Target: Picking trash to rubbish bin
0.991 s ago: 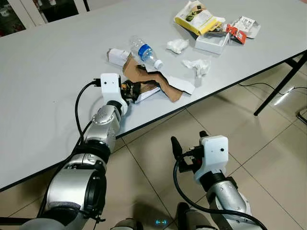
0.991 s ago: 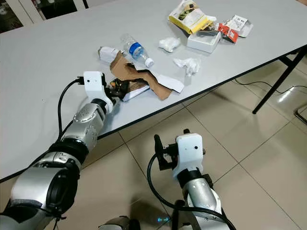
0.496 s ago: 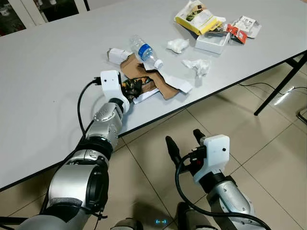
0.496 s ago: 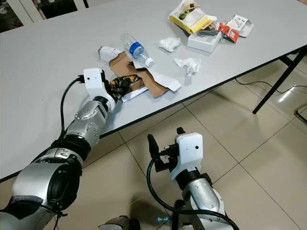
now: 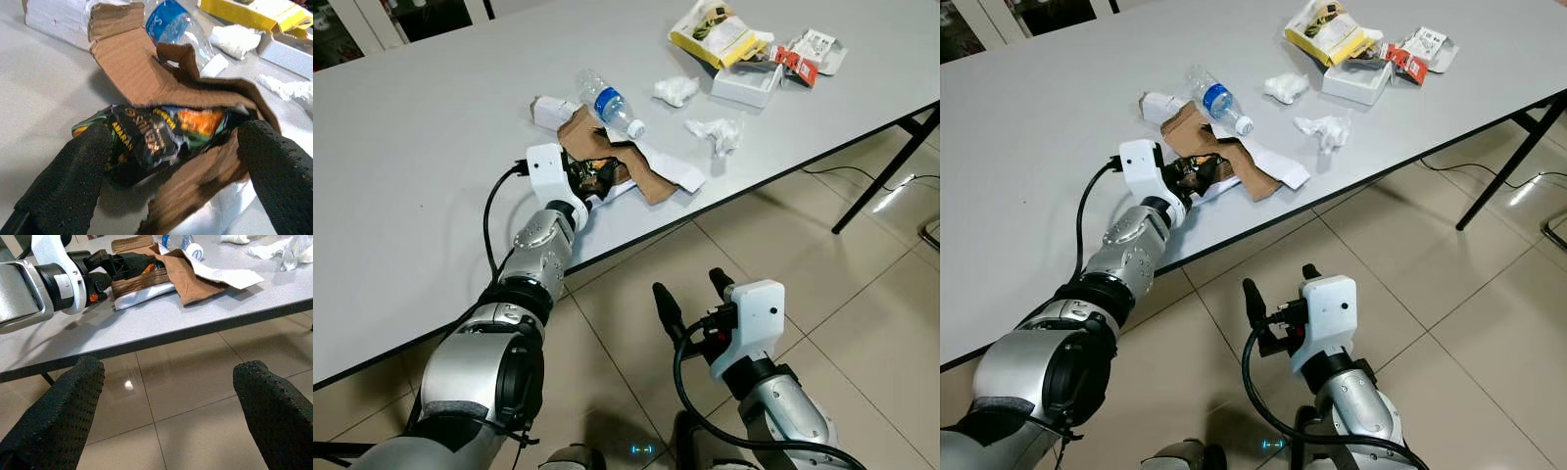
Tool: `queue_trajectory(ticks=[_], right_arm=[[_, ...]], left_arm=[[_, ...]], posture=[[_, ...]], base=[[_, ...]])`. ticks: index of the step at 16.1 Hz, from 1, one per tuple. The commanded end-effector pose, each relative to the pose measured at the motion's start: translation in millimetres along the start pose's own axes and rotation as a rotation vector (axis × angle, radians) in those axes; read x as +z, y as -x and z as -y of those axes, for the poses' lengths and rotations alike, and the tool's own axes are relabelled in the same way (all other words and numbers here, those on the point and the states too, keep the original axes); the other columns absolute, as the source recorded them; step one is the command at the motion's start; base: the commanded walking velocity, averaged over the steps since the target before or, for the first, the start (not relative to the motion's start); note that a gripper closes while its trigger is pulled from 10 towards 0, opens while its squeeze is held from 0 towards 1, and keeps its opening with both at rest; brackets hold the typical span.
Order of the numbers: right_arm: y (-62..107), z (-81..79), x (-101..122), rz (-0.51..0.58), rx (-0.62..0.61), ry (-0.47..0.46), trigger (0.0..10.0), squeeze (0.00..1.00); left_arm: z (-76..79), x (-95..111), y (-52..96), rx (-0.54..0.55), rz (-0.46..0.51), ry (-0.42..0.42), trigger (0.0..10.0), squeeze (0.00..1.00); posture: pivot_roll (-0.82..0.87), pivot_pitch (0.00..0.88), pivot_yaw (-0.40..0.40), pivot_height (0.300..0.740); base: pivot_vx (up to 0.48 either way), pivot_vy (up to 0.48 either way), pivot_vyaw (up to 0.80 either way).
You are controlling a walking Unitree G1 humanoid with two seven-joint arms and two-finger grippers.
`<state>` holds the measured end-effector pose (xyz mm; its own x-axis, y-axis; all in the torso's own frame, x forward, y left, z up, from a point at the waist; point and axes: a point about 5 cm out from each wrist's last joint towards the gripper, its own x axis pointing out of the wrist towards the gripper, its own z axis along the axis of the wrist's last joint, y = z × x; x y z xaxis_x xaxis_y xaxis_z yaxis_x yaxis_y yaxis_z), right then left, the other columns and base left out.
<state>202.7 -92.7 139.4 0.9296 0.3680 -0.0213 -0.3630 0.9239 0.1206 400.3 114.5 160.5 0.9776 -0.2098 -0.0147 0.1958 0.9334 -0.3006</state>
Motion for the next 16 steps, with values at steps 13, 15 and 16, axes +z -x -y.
queue_trajectory(ticks=[13,15,16], right_arm=[[0.3,-3.6,4,0.015,0.005,-0.008,10.0,0.00],[0.0,-4.0,4,0.017,0.003,-0.010,10.0,0.00],[0.0,-4.2,4,0.017,0.002,-0.011,10.0,0.00]], left_arm=[[23.6,30,4.0,-0.129,0.295,-0.764,10.0,0.00],[28.5,31,4.3,-0.143,0.325,-0.847,10.0,0.00],[30.0,30,4.7,-0.153,0.335,-0.885,10.0,0.00]], posture=[[0.00,0.227,0.098,0.740],[0.00,0.227,0.101,0.740],[0.00,0.229,0.104,0.740]], base=[[0.000,0.000,0.00],[0.000,0.000,0.00],[0.000,0.000,0.00]])
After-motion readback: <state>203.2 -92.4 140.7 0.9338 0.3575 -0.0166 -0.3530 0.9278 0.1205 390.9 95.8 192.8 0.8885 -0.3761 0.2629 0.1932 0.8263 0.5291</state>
